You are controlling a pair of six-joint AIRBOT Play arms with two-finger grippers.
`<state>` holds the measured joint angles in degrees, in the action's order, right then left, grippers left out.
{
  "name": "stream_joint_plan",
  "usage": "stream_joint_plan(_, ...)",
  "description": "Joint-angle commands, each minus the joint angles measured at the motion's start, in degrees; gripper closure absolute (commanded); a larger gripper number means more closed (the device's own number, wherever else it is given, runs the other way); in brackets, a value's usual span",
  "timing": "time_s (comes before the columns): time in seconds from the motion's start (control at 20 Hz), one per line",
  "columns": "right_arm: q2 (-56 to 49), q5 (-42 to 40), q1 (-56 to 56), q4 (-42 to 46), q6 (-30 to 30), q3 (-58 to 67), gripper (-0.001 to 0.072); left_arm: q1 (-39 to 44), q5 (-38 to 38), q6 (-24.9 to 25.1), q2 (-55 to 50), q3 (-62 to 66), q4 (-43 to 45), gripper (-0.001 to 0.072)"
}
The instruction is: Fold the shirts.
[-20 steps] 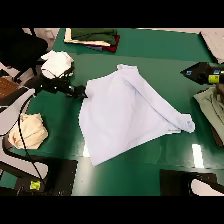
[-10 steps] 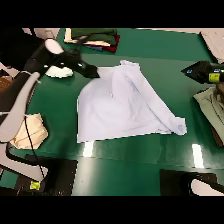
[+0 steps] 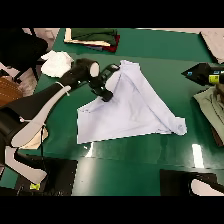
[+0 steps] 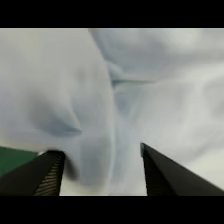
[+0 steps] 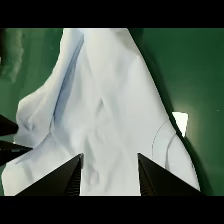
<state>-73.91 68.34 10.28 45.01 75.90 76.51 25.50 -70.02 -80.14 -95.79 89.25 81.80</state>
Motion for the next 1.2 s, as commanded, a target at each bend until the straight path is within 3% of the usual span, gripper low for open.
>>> stream_joint_plan(0.0, 0.0, 0.7, 0.1, 2.3, 0.0, -1.0, 0.0308, -6.8, -4.1, -3.6, 0.9, 4.0, 3.0, 0.0164)
stream_joint_plan(0.2, 0.0, 1.6, 2.7, 2.9, -0.7, -6.5, 0.0308, -16.6, -7.2, -3.2, 4.2, 2.5, -2.9, 0.0164)
stream_joint_plan(0.3, 0.1, 0.9, 3.2, 0.9, -1.8, -9.5, 0.0308, -17.7, -1.0, 0.1, 4.2, -3.1, -14.3, 0.0164)
stream_joint_plan(0.45, 0.3, 1.3, 2.1, -1.6, -3.0, -11.4, 0.0308, -17.9, 11.7, 3.6, 2.4, -9.7, -22.3, 0.0164)
stream_joint_plan(0.7, 4.6, 0.0, 1.6, -1.4, -3.5, -11.4, 0.0308, -19.3, 18.8, 12.0, -0.9, -9.8, -24.3, 0.0165)
stream_joint_plan(1.05, 9.0, -0.3, 3.5, -1.5, -3.5, -11.4, 0.0335, -19.6, 20.1, 19.1, -2.9, -9.7, -27.2, 0.0167)
stream_joint_plan(1.1, 9.0, -0.2, 3.5, -1.6, -3.5, -11.3, 0.0335, -19.6, 20.4, 19.4, -2.9, -9.7, -28.0, 0.0273)
stream_joint_plan(1.15, 9.0, -0.1, 3.5, -1.6, -3.5, -11.4, 0.0335, -19.6, 20.7, 20.6, -2.9, -9.7, -29.5, 0.0425)
